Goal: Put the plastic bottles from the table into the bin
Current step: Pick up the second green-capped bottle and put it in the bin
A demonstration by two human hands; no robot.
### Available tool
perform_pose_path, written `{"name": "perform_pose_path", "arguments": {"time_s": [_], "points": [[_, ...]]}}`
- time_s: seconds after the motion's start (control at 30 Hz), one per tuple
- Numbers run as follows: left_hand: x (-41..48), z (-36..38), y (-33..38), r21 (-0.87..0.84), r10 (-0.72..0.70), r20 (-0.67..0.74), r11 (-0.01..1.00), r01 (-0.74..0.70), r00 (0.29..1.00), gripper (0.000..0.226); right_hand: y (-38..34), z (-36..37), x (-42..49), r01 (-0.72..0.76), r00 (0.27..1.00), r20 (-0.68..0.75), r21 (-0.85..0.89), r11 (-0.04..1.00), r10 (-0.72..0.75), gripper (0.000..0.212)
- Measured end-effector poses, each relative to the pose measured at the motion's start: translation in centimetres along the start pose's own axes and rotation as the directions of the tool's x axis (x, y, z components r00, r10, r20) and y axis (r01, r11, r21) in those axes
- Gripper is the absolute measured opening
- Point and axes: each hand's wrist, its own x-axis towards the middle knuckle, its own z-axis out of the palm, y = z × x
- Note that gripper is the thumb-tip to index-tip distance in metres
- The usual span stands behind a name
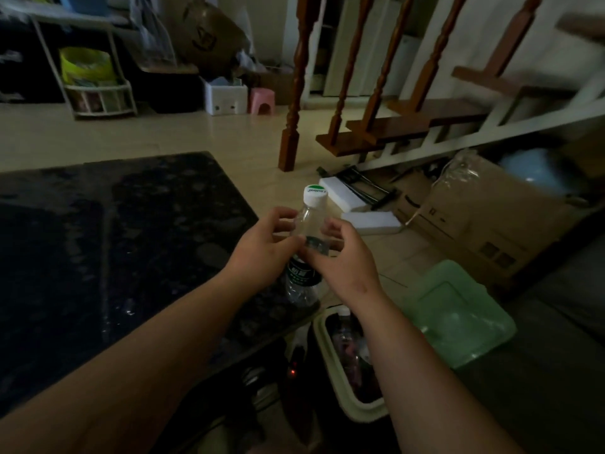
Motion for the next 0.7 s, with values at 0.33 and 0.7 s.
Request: {"name": "perform_pose_path", "arguments": {"time_s": [0.33,0.7], "points": [[2.0,10.7,-2.5,-0.022,-0.089,0.206,0.995,0.095,0.975,0.030,7.6,-7.7,-0.9,-0.124,0.990,-0.075,-0.004,0.992,0.123,0.061],[2.1,18.4,-8.9,-0.005,-0.340,0.545,0.913,0.409,0.766,0.029,19.0,-10.0,-2.1,-0.396,0.918,-0.049,-0.107,0.912,0.393,0.055]]}}
